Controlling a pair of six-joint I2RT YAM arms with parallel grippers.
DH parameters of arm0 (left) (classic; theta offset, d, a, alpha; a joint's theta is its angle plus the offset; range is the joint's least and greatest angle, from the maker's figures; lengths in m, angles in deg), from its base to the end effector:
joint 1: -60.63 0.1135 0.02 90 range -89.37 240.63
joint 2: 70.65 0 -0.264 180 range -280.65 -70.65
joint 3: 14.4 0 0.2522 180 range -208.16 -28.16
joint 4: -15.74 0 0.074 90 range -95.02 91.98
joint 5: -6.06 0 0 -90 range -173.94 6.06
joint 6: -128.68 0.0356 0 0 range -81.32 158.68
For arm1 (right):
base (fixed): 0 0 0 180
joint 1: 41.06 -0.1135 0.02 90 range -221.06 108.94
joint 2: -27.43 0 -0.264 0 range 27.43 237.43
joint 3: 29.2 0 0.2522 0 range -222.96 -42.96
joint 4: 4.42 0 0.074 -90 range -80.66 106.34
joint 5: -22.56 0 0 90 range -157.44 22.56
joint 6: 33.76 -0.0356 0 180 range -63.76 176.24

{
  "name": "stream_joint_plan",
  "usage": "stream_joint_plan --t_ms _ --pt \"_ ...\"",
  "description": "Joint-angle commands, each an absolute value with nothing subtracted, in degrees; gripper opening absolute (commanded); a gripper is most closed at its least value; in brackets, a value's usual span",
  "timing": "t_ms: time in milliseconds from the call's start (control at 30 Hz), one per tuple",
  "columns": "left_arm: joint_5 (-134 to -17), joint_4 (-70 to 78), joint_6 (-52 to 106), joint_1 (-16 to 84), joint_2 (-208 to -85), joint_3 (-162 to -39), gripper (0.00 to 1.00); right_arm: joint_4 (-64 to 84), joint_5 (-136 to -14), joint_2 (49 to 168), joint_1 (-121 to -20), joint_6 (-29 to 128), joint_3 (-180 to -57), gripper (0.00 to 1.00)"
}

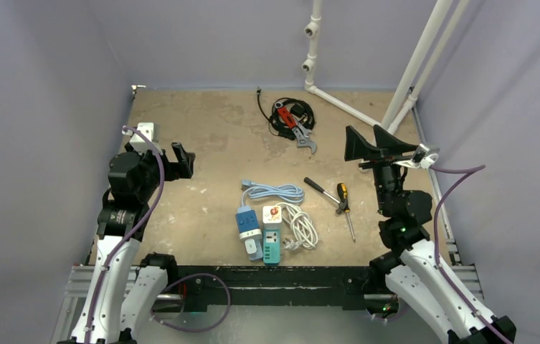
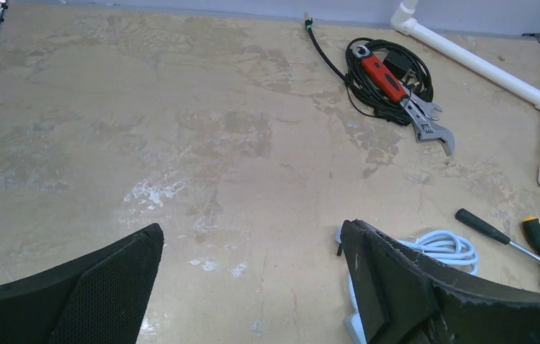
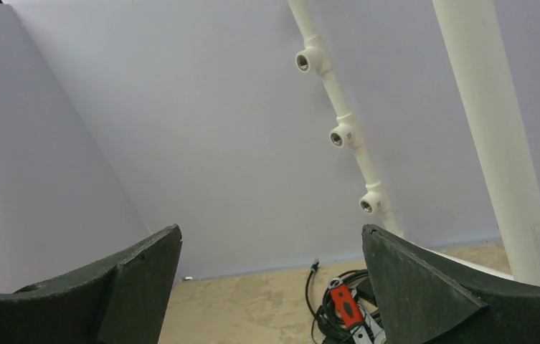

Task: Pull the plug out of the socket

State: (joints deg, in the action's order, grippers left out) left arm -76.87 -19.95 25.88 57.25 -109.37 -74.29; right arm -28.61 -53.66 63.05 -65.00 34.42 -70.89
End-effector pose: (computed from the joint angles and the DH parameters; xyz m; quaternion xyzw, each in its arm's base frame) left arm 0.1545 -0.0135 0.3423 -0.0272 0.7897 -0.1342 0.5980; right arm 0.1405 0.0531 0.3486 0.0949 0.4963 0.2797 0.8164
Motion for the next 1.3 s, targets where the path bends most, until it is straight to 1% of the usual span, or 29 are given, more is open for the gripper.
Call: stream_joint_plan --t_ms 0,133,233,333,533,633,733,833,900,967,1033,1167,1267 --pt "-77.09 -18.49 26.46 57.54 -108.80 -74.57 0.96 -30.99 -52.98 61.97 -64.94 35.15 -70.24 0.99" --pt "-77.73 -18.62 26.42 57.50 -108.47 -74.66 0.96 -28.31 -48.58 60.45 -64.88 33.54 -70.05 0.99" --pt "-78.33 -18.84 26.46 57.46 -108.36 -74.63 0.95 -27.84 -48.03 59.84 -64.88 32.69 -69.95 0.99" --pt "-81.86 -19.59 26.13 57.49 -108.57 -74.66 0.96 -27.98 -46.94 59.94 -64.90 32.30 -70.07 0.99" --pt "-85.84 -21.39 25.32 57.48 -110.00 -75.35 0.99 -24.44 -48.14 63.87 -64.94 31.11 -72.60 0.99" --pt "-84.11 -19.92 25.50 57.46 -108.55 -73.90 0.99 -20.82 -47.92 65.44 -64.93 32.07 -74.82 0.99" --pt "-80.00 -19.66 25.49 57.37 -109.41 -73.29 0.98 -15.94 -49.36 65.97 -64.94 32.07 -77.12 0.99" --pt "-76.04 -18.80 25.50 57.17 -110.97 -73.15 0.96 -8.73 -51.64 67.68 -64.90 30.57 -80.48 0.94" --pt "-74.20 -18.13 25.41 56.54 -111.40 -72.84 0.95 -4.76 -54.48 70.04 -64.99 28.92 -82.10 0.92" --pt "-72.88 -17.74 25.41 55.21 -111.65 -72.57 0.95 -3.66 -60.03 73.13 -65.40 27.99 -81.68 0.91" --pt "-72.14 -17.47 25.49 53.97 -111.92 -72.38 0.95 -3.77 -62.28 75.89 -68.23 26.57 -80.11 0.91" --pt "-71.34 -17.44 25.74 52.33 -112.93 -72.32 0.95 -4.28 -56.59 79.08 -77.61 20.51 -76.81 0.91" --pt "-71.16 -17.61 25.90 52.11 -113.81 -72.45 0.95 -4.45 -55.18 81.53 -84.42 16.62 -75.49 0.91"
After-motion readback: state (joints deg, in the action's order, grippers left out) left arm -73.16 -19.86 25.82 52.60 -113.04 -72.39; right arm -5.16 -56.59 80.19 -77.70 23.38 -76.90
